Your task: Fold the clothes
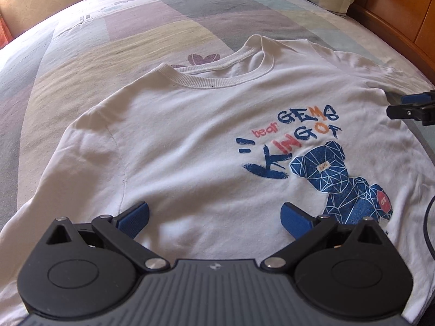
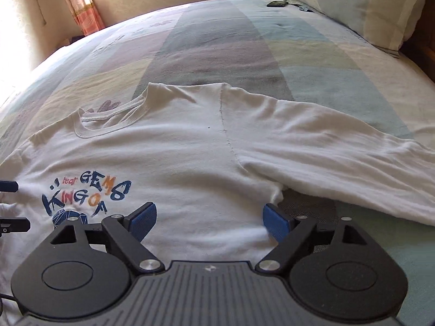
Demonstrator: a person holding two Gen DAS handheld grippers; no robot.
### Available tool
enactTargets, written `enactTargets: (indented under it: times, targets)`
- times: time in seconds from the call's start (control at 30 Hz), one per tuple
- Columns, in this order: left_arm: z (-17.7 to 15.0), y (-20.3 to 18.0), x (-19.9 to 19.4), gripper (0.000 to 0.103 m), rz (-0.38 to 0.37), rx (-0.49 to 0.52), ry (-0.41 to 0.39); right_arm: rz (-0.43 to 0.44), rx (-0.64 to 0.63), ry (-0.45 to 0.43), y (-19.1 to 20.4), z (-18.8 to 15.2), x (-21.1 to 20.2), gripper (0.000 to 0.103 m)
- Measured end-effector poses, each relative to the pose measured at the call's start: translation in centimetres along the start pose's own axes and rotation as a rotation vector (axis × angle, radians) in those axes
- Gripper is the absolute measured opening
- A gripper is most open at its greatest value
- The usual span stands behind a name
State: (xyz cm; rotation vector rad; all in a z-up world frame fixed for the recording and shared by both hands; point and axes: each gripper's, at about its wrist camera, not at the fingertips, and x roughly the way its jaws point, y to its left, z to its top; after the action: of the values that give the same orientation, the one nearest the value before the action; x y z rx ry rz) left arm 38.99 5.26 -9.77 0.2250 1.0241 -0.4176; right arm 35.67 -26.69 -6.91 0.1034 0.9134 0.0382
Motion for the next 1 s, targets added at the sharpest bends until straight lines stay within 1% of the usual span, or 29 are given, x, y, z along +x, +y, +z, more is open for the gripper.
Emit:
enactTargets:
  times: [0.03,0.07,0.13,0.2,0.27,0.3,0.37,0.43,0.5,0.6,0.73,0.87,1.0]
  targets:
    - [0.2,0.0,-0.1,0.102,-0.011,0.002,-0.014,-0.033,-0.018,-0.012,0.2,-0.4,-1.3,0.095]
    - [0.3,0.1,-0.3,0.102,-0.023,0.004,-0.028,-0.048,-0.037,-0.028,0.5,-0.8,-2.5,0.095]
    - [1.3,-0.1,-0.6,0.102,-0.053,0.007,-0.073,-0.005,-0.029,-0.034,1.1,-1.6,-4.3,0.102]
    - [2.6,-0.5,-0.7,0.102,-0.071,0.021,-0.116,0.033,-0.015,-0.015,1.9,-2.5,-4.9,0.103]
    - [3.6,-0.6,-0.3,0.102,-0.092,0.037,-0.151,0.036,-0.026,0.030,3.2,-3.3,-4.2,0.103]
    - [4.1,-0.4,0.4,0.102,-0.127,0.036,-0.161,0.021,-0.025,0.055,3.8,-3.7,-3.6,0.103]
    - [5.1,0.4,2.4,0.102,-0.190,-0.008,-0.138,0.009,-0.023,0.110,4.8,-4.3,-2.1,0.103]
    - [5.8,1.2,4.1,0.102,-0.205,-0.021,-0.136,-0.003,-0.030,0.148,5.5,-4.6,-1.0,0.103]
    - [6.6,2.1,5.6,0.102,-0.157,-0.027,-0.157,-0.027,-0.053,0.155,6.0,-4.7,-0.7,0.103]
    - [8.3,3.2,7.1,0.102,-0.122,-0.037,-0.177,-0.019,-0.042,0.163,5.6,-4.5,-0.5,0.103]
    - [10.7,4.7,9.1,0.102,-0.076,-0.049,-0.205,-0.034,-0.041,0.165,5.7,-4.5,-0.5,0.103]
    - [11.4,4.5,9.2,0.102,-0.016,-0.034,-0.173,-0.043,-0.024,0.157,5.7,-4.5,-0.4,0.103]
    - [11.4,3.7,7.0,0.102,-0.228,-0.092,-0.184,-0.040,-0.024,0.160,5.5,-4.5,-0.4,0.103]
